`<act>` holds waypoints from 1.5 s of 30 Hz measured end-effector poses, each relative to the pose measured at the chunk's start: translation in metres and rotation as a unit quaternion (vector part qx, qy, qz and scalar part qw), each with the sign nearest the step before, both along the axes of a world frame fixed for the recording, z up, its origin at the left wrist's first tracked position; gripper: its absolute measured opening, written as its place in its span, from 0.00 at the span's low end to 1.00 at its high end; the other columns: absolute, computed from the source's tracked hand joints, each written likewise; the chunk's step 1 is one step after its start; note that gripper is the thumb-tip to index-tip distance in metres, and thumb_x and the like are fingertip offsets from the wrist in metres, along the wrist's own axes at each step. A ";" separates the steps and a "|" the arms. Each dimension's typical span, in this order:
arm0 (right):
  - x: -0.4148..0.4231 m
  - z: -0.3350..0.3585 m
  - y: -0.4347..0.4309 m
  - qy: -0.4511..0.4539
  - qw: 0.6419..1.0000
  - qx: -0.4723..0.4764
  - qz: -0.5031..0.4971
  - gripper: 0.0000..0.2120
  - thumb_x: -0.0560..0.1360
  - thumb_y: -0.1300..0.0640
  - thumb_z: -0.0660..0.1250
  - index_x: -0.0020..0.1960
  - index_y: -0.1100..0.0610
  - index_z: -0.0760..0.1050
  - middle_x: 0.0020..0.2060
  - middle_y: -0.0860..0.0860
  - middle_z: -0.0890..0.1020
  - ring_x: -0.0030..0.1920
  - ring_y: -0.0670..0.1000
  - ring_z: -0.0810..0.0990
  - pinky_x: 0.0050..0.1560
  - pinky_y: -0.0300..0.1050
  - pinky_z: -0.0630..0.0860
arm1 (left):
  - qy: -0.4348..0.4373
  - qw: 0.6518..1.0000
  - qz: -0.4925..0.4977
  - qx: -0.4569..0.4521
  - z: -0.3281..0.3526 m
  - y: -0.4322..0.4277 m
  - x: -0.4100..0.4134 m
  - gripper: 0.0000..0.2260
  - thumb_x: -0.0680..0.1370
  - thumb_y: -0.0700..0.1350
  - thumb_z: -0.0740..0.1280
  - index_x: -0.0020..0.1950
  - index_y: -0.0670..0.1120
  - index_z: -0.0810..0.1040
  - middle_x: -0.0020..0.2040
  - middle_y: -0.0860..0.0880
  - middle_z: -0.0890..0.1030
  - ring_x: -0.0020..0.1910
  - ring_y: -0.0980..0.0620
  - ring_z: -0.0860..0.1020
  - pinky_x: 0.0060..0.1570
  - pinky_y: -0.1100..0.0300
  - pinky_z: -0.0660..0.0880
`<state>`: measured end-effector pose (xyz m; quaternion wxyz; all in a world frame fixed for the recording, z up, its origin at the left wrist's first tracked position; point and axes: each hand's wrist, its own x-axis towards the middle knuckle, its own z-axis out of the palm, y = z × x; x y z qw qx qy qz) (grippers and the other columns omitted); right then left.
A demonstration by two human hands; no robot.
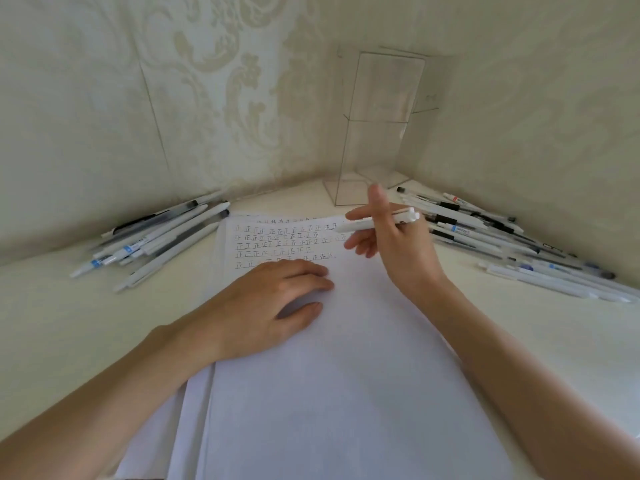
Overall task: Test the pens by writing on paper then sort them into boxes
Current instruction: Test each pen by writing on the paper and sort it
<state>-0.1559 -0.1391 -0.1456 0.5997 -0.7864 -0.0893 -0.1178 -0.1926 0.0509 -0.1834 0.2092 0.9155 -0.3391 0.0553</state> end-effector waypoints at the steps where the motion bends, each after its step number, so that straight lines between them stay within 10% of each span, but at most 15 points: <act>1: 0.002 -0.002 0.001 0.007 1.000 -0.007 0.016 0.22 0.72 0.38 0.63 0.41 0.57 0.80 0.29 0.54 0.83 0.29 0.48 0.79 0.35 0.41 0.74 | 0.001 1.000 -0.002 0.004 0.000 0.000 0.000 0.24 0.75 0.60 0.49 0.66 0.56 0.71 0.67 0.60 0.68 0.65 0.64 0.63 0.66 0.65 0.59; 7: 0.008 -0.012 0.000 0.053 0.997 0.002 0.055 0.04 0.75 0.63 0.65 0.43 0.58 0.70 0.27 0.53 0.80 0.27 0.46 0.73 0.31 0.38 0.70 | 0.000 0.999 -0.014 0.043 0.001 0.000 -0.002 0.25 0.76 0.63 0.46 0.69 0.58 0.66 0.70 0.59 0.64 0.67 0.62 0.59 0.65 0.68 0.53; 12: 0.016 -0.015 0.002 0.053 0.997 -0.050 0.026 0.13 0.72 0.57 0.70 0.34 0.56 0.68 0.24 0.50 0.77 0.27 0.43 0.70 0.30 0.33 0.66 | 0.033 0.995 -0.035 0.092 0.002 -0.003 -0.003 0.27 0.74 0.66 0.42 0.73 0.64 0.53 0.73 0.65 0.48 0.68 0.70 0.41 0.64 0.74 0.36; 45: 0.022 -0.020 0.003 0.028 0.994 -0.101 -0.019 0.10 0.69 0.65 0.64 0.34 0.59 0.63 0.24 0.55 0.67 0.20 0.44 0.63 0.21 0.35 0.60 | 0.025 0.996 -0.024 0.084 0.002 -0.005 -0.004 0.29 0.72 0.68 0.41 0.73 0.63 0.55 0.74 0.63 0.53 0.70 0.64 0.47 0.63 0.75 0.37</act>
